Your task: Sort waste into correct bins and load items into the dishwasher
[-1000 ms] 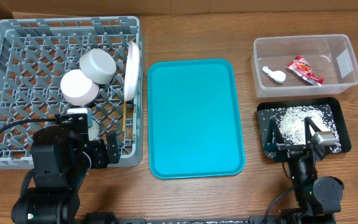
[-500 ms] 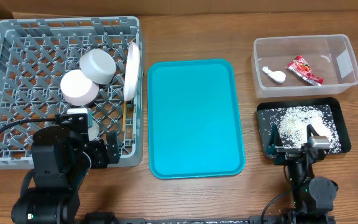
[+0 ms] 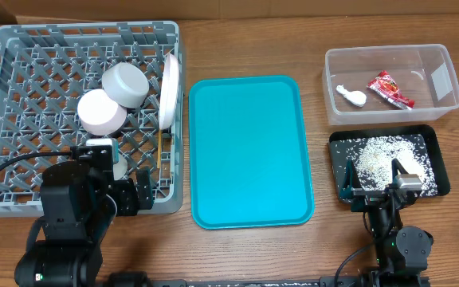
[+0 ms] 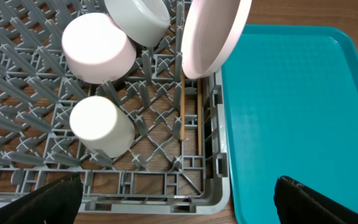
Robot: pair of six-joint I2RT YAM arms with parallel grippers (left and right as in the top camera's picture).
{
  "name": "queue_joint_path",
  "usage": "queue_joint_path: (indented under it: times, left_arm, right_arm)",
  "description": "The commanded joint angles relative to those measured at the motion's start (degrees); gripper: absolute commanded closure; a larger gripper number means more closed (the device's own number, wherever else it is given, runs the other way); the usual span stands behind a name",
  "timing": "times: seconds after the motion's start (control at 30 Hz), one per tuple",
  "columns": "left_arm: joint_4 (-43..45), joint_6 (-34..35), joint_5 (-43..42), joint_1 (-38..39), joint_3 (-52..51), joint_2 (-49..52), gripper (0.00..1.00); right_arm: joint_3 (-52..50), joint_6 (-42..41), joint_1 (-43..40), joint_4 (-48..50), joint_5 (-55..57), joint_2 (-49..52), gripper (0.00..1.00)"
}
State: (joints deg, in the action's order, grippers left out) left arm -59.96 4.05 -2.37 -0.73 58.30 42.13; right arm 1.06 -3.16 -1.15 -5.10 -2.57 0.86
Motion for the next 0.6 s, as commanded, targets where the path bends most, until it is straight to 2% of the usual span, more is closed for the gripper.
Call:
queue_joint_path:
  times: [0.0,0.47,0.5,0.57]
  left_arm:
    - [0.2,-0.66,-0.44,0.02,-0.42,-0.2,0.0]
    - [-0.57,-0.66,-0.85,0.13,-1.79,-2.21,0.0]
    - [0.46,-0.63,-0.87,0.13,-2.97,-3.21,0.0]
    - [8.72,-0.66,-0.83,0.13,-9.97,-7.65,0.0]
  right_arm:
    - [-0.59,0.2,-0.11,0.46,-0.09,-0.37,0.0]
    - [-0.59,0.2,-0.11,0.46,-0.09,-0.37,0.0]
    - [-0.59,0.2,-0.11,0.46,-0.09,-0.37,0.0]
    - [-0.59,0.2,-0.11,0.46,-0.09,-0.37,0.0]
